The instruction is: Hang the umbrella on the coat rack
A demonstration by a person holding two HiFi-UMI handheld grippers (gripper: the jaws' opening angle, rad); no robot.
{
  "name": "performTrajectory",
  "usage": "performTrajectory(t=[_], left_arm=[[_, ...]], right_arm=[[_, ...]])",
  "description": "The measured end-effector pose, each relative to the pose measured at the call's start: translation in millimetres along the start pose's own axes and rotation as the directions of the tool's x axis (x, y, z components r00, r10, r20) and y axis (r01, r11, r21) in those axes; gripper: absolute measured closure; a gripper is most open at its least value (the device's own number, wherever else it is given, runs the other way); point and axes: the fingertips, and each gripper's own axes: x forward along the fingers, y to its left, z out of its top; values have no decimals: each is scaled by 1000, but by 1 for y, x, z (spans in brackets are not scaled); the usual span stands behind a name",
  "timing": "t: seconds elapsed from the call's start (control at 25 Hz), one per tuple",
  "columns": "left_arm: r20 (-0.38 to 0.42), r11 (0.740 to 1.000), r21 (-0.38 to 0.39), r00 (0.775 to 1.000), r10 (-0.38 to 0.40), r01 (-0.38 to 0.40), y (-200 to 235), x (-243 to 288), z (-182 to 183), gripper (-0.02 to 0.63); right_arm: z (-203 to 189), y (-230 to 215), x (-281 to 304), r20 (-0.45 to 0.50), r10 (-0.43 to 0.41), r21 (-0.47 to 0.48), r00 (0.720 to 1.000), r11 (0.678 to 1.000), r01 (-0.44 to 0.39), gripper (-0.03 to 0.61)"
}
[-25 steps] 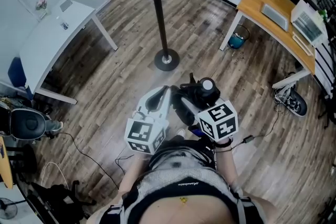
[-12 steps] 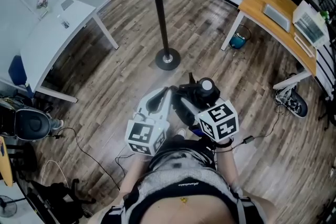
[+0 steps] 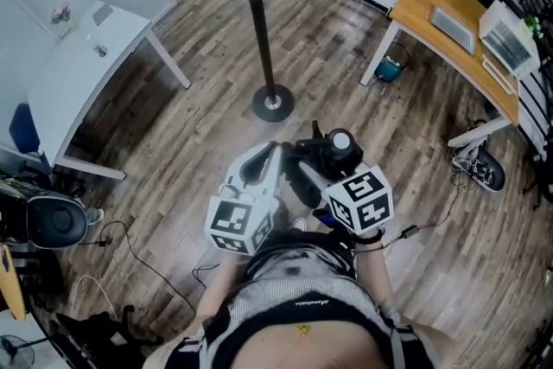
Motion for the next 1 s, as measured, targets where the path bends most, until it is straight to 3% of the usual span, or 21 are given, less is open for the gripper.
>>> performTrajectory(t=[1.0], left_arm=[[-35,995,-8,995,-96,96,96,94,22,598]], right_arm=[[66,-58,101,-24,-59,7,998,998,60,313]])
